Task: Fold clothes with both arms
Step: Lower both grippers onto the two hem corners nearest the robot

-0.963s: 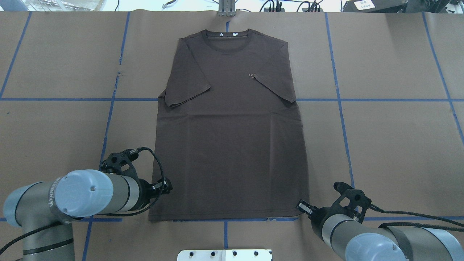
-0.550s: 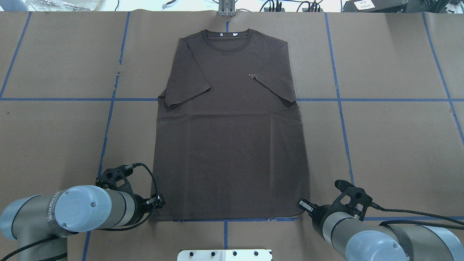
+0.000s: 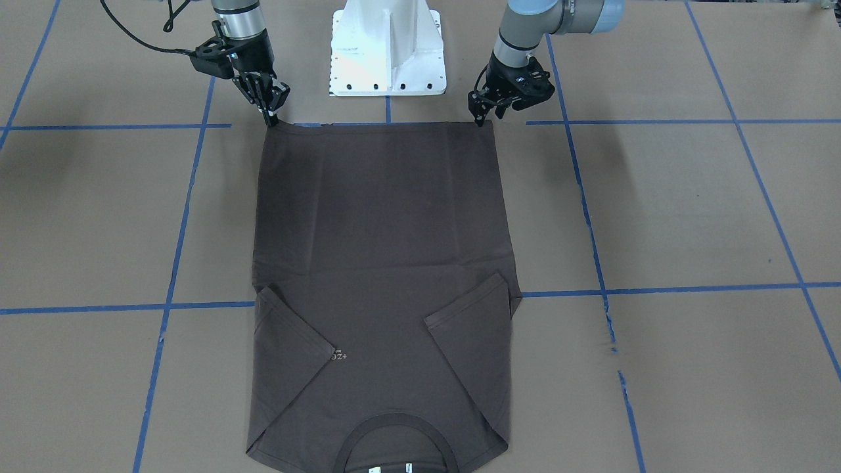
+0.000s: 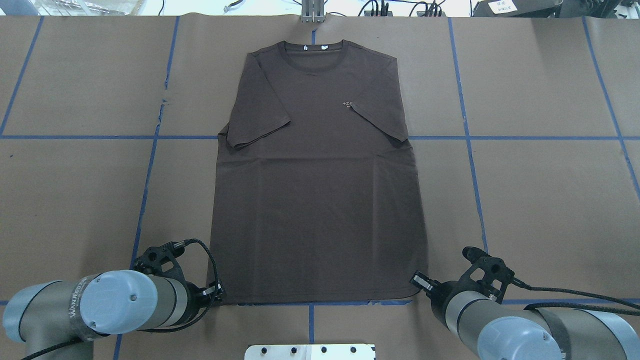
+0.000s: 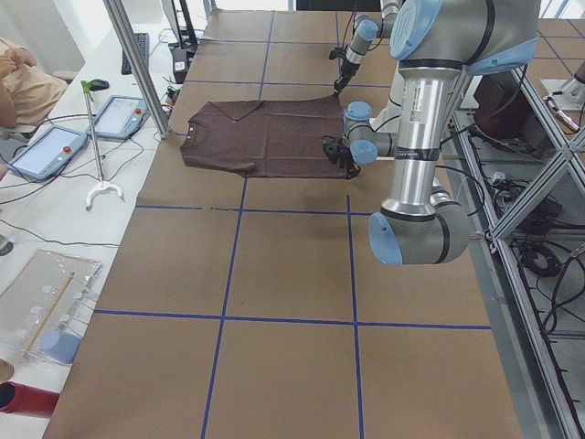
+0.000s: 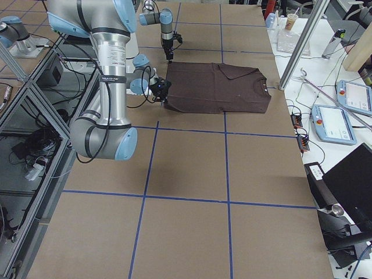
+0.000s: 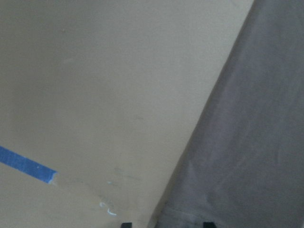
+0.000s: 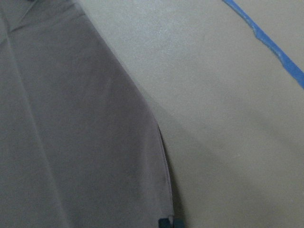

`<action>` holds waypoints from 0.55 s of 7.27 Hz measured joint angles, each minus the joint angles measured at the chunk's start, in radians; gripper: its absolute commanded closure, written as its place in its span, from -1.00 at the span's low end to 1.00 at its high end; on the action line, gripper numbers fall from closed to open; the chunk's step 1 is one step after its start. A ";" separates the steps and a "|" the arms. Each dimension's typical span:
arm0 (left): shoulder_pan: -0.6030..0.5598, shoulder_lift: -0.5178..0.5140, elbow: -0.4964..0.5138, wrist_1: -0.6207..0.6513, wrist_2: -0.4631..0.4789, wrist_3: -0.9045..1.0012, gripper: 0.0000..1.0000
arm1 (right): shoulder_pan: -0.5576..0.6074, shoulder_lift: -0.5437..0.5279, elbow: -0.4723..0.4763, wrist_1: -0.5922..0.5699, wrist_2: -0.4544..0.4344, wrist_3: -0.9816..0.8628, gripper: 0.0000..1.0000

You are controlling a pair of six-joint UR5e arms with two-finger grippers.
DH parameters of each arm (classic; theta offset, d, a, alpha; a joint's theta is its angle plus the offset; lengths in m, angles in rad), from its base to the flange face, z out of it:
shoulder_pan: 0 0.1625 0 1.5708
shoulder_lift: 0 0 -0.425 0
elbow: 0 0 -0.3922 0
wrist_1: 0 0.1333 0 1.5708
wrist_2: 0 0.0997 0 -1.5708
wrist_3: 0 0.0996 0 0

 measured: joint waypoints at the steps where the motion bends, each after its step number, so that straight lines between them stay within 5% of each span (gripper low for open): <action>1: 0.000 0.002 0.001 0.000 0.001 0.000 -0.15 | 0.000 -0.001 0.000 0.000 0.000 0.000 1.00; 4: 0.007 0.000 0.009 0.000 0.002 0.001 -0.05 | 0.001 -0.005 0.001 0.000 -0.001 0.000 1.00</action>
